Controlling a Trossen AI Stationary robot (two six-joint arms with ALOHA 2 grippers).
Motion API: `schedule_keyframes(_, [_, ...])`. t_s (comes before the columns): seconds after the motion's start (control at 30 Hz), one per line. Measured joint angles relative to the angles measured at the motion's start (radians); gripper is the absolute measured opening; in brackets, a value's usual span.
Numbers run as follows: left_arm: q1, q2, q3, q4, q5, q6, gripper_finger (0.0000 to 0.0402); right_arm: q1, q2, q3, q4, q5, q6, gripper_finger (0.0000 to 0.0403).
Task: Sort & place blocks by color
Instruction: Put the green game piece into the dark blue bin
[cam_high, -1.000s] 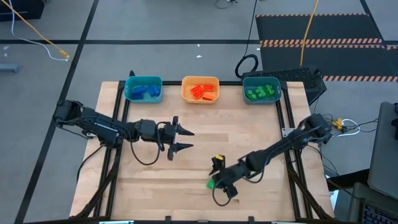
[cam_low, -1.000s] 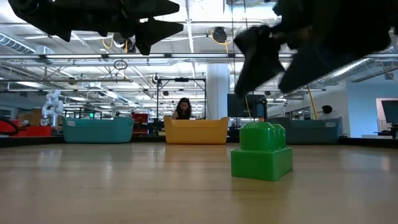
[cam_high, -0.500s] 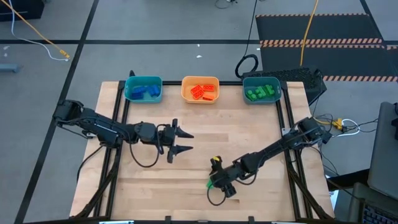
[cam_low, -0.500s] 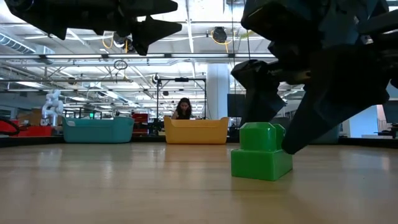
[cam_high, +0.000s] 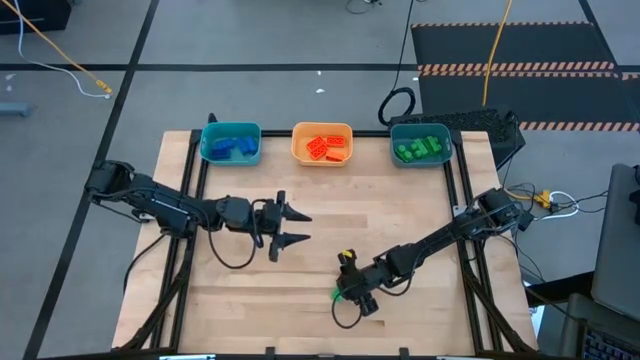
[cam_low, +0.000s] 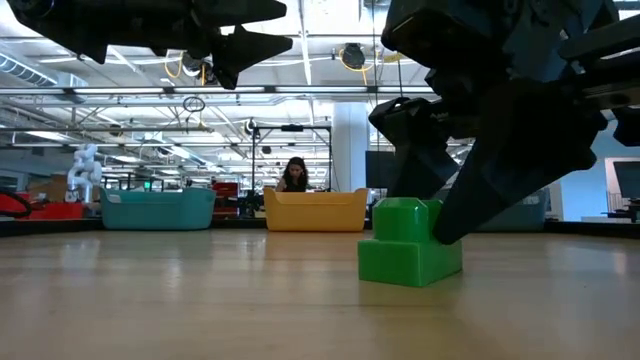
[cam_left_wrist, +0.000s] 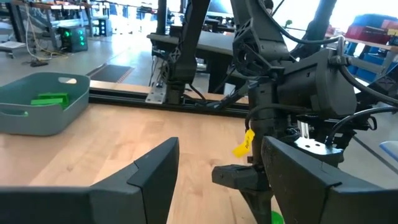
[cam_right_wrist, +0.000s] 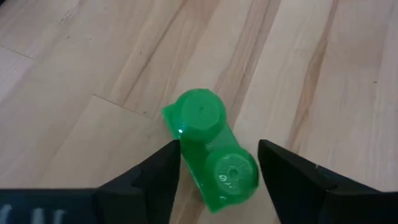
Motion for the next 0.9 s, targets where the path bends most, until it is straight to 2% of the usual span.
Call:
schedule_keyframes(0.3, [0.0, 0.0, 0.0, -0.001, -0.002, -0.006, 0.0232, 0.0, -0.003, 0.0, -0.026, 0.0, -0.012, 0.0113])
schedule_keyframes(0.6, [0.0, 0.0, 0.0, -0.006, -0.002, -0.006, 0.0232, 0.0, -0.004, 0.0, -0.048, 0.007, -0.043, 0.0112])
schedule_keyframes(0.9, [-0.001, 0.0, 0.0, -0.007, -0.002, -0.008, 0.0232, -0.02, -0.093, -0.002, -0.222, 0.13, -0.084, 0.011])
